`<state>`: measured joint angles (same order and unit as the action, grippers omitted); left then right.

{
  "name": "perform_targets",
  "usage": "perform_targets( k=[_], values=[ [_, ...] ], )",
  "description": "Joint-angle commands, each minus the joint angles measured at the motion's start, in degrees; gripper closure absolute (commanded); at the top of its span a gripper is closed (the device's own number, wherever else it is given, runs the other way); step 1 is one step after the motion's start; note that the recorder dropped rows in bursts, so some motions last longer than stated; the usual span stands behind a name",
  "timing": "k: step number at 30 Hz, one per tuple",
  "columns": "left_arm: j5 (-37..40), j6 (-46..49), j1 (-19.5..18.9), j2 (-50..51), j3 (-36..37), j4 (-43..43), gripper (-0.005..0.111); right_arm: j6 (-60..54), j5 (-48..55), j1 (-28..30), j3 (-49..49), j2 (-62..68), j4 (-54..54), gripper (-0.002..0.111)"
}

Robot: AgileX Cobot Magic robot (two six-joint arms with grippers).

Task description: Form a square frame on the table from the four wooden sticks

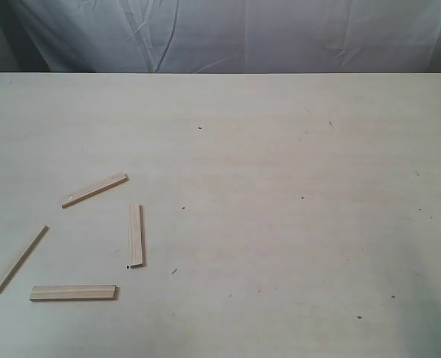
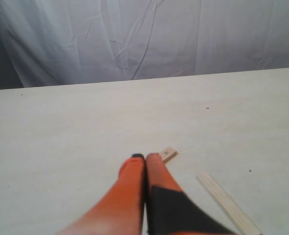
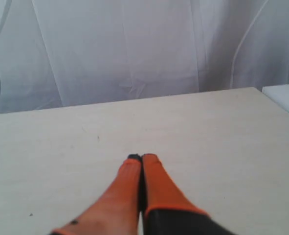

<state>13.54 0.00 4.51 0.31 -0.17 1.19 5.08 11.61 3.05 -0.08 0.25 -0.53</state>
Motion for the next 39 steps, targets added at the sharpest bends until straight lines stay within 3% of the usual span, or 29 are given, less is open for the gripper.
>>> perform_targets(
  k=[1,7,13,22,24,27,30,32,34,36,39],
  values=[
    [-0.24,0.00,-0.29,-0.31,0.17,-0.04,0.107,-0.36,-3.38,0.29,0.08,-0.25,0.53,0.108],
    [-0.24,0.00,-0.29,-0.31,0.17,-0.04,0.107,-0.39,-4.42,0.29,0.08,-0.25,0.53,0.108],
    [-0.24,0.00,-0.29,-0.31,0.17,-0.04,0.107,-0.39,-25.81,0.29,0.08,-0.25,-1.18,0.108],
    [-0.24,0.00,-0.29,-0.31,0.17,-0.04,0.107,-0.39,-39.66,0.29,0.08,-0.25,-2.47,0.108],
    [-0.24,0.00,-0.29,-0.31,0.17,-0.04,0.107,0.40,-34.67,0.29,-1.20,-0.25,-2.47,0.108],
    [-0.24,0.00,-0.29,-0.31,0.17,-0.04,0.107,0.56,-14.89,0.29,-11.04,6.58,-2.37,0.108],
    [-0.24,0.00,-0.29,-0.31,0.17,-0.04,0.107,-6.43,12.36,0.29,-27.89,24.73,-2.52,0.108],
    [-0.24,0.00,-0.29,-0.31,0.17,-0.04,0.107,-12.08,22.78,0.29,-37.56,39.58,-5.63,0.108],
    [-0.24,0.00,-0.29,-0.31,0.17,-0.04,0.107,-17.92,26.22,0.29,-42.30,49.22,-10.01,0.108],
    [-0.24,0.00,-0.29,-0.31,0.17,-0.04,0.107,-30.78,28.88,-1.29,-49.27,64.05,-20.52,0.108],
    [-0.24,0.00,-0.29,-0.31,0.17,-0.04,0.107,-44.88,33.08,-8.44,-60.85,82.08,-35.58,0.108]
  ],
)
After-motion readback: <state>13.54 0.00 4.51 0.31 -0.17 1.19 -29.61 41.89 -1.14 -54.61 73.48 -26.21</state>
